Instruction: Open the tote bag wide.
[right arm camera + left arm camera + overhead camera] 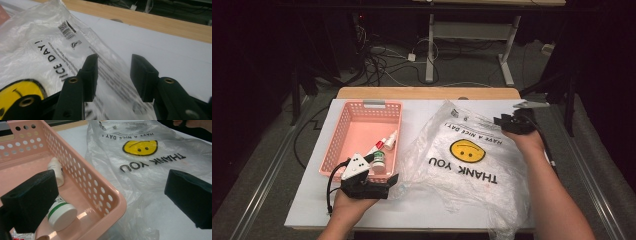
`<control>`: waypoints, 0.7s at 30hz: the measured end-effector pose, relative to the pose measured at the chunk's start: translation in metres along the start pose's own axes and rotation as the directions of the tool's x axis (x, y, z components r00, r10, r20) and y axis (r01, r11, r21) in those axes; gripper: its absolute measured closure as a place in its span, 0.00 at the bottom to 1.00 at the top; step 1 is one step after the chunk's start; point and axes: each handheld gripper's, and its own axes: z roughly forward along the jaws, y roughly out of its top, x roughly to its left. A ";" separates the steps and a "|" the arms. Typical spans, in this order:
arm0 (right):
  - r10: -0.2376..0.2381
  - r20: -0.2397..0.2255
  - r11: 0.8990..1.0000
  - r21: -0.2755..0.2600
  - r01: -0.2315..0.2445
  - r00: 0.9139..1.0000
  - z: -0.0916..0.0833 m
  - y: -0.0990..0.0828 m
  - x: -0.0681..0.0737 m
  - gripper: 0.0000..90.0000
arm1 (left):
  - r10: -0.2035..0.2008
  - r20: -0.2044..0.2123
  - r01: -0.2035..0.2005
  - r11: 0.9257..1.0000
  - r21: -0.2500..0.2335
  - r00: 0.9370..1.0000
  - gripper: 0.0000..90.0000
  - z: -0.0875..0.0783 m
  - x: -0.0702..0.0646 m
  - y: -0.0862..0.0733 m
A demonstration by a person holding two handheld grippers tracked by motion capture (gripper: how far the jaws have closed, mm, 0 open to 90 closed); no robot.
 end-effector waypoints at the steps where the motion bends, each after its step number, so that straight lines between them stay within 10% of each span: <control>1: -0.016 -0.010 0.999 0.033 0.017 1.000 0.018 0.008 0.004 0.58 | -0.003 -0.001 0.003 1.000 0.000 1.000 0.00 0.000 0.000 0.000; 9: -0.028 -0.003 0.990 0.135 0.029 1.000 0.060 0.001 0.005 0.57 | -0.011 0.003 0.011 1.000 -0.002 1.000 0.00 -0.001 0.002 -0.002; 15: -0.031 0.036 0.985 0.169 0.024 0.999 0.063 -0.006 0.001 0.98 | -0.012 0.008 0.012 1.000 -0.002 1.000 0.00 -0.001 0.001 -0.001; 21: -0.007 0.069 0.990 0.138 -0.002 0.998 0.059 -0.003 -0.004 1.00 | -0.005 0.014 0.005 1.000 -0.003 1.000 0.00 -0.001 -0.002 0.000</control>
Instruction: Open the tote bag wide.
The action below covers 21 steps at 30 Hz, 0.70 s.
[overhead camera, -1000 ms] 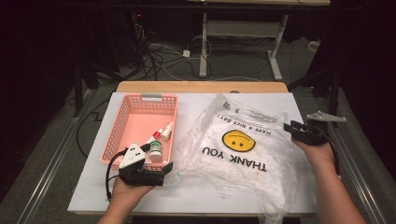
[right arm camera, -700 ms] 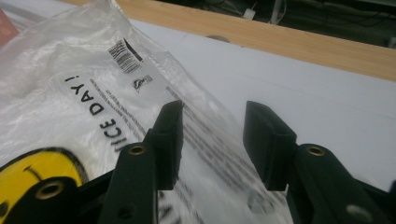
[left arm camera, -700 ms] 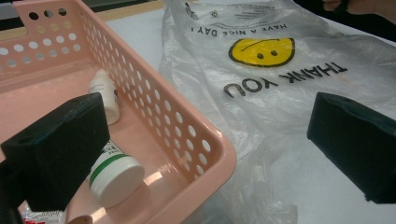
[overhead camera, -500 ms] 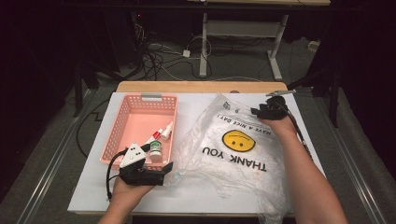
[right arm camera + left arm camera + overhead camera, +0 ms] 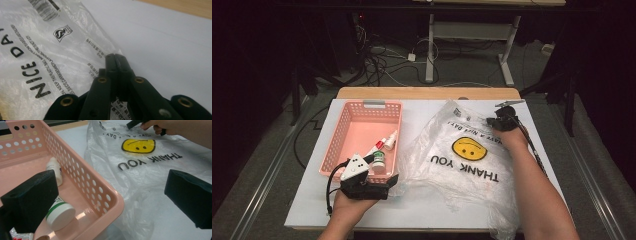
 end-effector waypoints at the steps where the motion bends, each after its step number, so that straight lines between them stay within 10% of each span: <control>1: 0.010 0.017 1.000 -0.012 -0.010 1.000 -0.003 0.000 -0.003 1.00 | 0.000 0.000 0.000 1.000 0.000 1.000 0.00 0.000 0.000 0.000; 13: 0.172 0.171 0.983 -0.088 -0.159 0.970 -0.052 -0.028 -0.066 1.00 | 0.010 0.004 -0.010 1.000 -0.004 1.000 0.00 0.002 -0.001 0.000; 21: 0.238 0.196 0.970 -0.088 -0.225 0.951 -0.061 -0.061 -0.062 1.00 | 0.017 0.010 -0.017 1.000 -0.005 1.000 0.00 0.004 -0.002 0.000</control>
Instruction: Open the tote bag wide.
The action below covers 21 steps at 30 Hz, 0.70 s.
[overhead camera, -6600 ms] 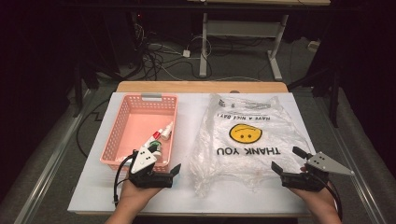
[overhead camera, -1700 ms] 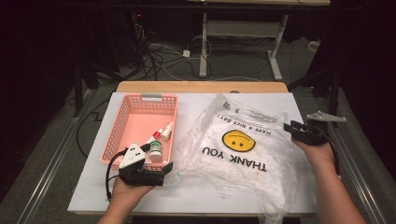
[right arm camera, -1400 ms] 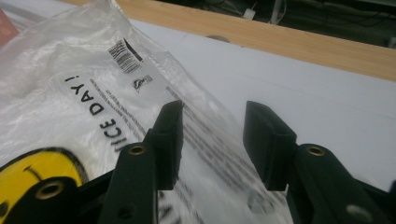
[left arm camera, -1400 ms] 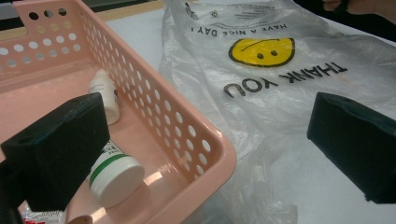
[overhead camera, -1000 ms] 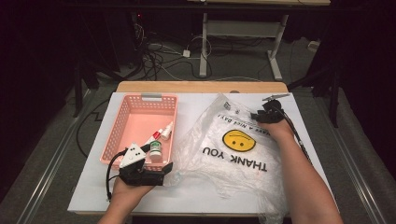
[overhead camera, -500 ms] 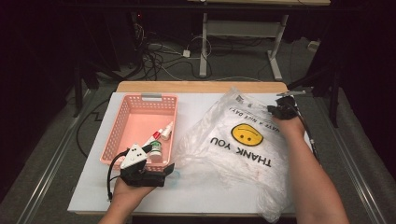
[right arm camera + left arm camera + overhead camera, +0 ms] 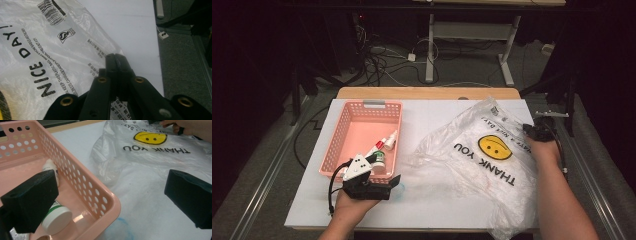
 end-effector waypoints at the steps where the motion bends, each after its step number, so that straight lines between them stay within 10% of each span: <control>1: 0.000 0.000 1.000 0.000 0.000 1.000 0.000 0.000 0.000 1.00 | 0.003 0.000 -0.003 1.000 0.000 1.000 0.00 0.000 0.000 0.000; 12: -0.013 -0.044 0.999 -0.053 0.011 0.999 -0.016 0.006 0.007 0.71 | 0.003 -0.002 -0.003 1.000 0.003 1.000 0.00 0.001 0.006 -0.001; 21: -0.131 -0.141 0.987 -0.116 0.115 0.981 -0.088 -0.011 0.036 0.63 | 0.001 0.001 -0.001 1.000 -0.006 1.000 0.00 0.002 0.008 -0.002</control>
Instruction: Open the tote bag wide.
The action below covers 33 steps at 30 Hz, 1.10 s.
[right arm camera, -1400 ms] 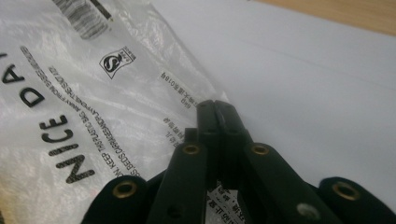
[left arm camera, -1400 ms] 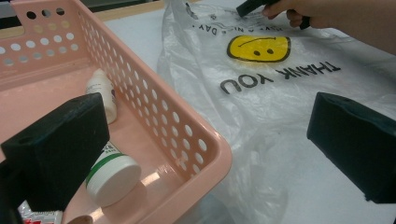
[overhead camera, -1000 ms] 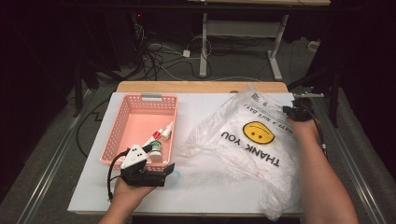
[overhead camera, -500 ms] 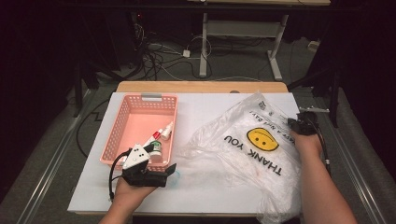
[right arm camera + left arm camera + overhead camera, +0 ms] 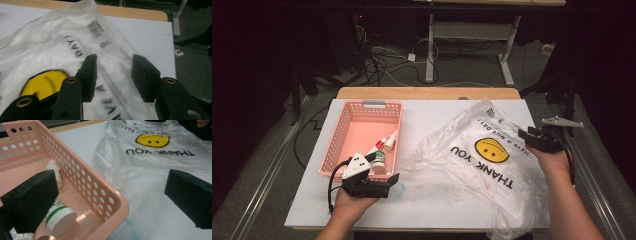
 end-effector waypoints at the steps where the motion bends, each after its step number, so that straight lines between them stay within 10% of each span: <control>1: 0.000 0.000 1.000 0.000 0.000 1.000 0.000 0.000 0.000 0.63 | 0.001 0.000 -0.001 1.000 -0.001 1.000 0.00 -0.001 0.000 0.000; 11: -0.102 -0.120 0.995 0.009 0.104 0.987 -0.063 -0.057 0.064 0.63 | 0.003 -0.012 -0.003 1.000 -0.023 1.000 0.00 -0.009 0.000 -0.002; 15: -0.141 -0.219 0.988 0.037 0.152 0.966 -0.073 -0.076 0.090 0.63 | 0.005 -0.013 -0.005 1.000 -0.017 1.000 0.00 -0.008 -0.001 -0.002; 20: -0.213 -0.345 0.968 0.057 0.246 0.914 -0.078 -0.094 0.130 0.61 | 0.006 -0.013 -0.007 1.000 -0.013 1.000 0.00 -0.005 -0.001 -0.001; 25: -0.270 -0.350 0.933 0.136 0.334 0.897 -0.059 -0.104 0.147 0.66 | 0.011 -0.008 -0.011 1.000 -0.013 1.000 0.00 -0.005 -0.002 -0.001; 33: -0.302 -0.296 0.920 0.160 0.359 0.906 -0.056 -0.108 0.148 1.00 | 0.013 -0.005 -0.013 1.000 -0.017 1.000 0.00 -0.007 -0.001 -0.002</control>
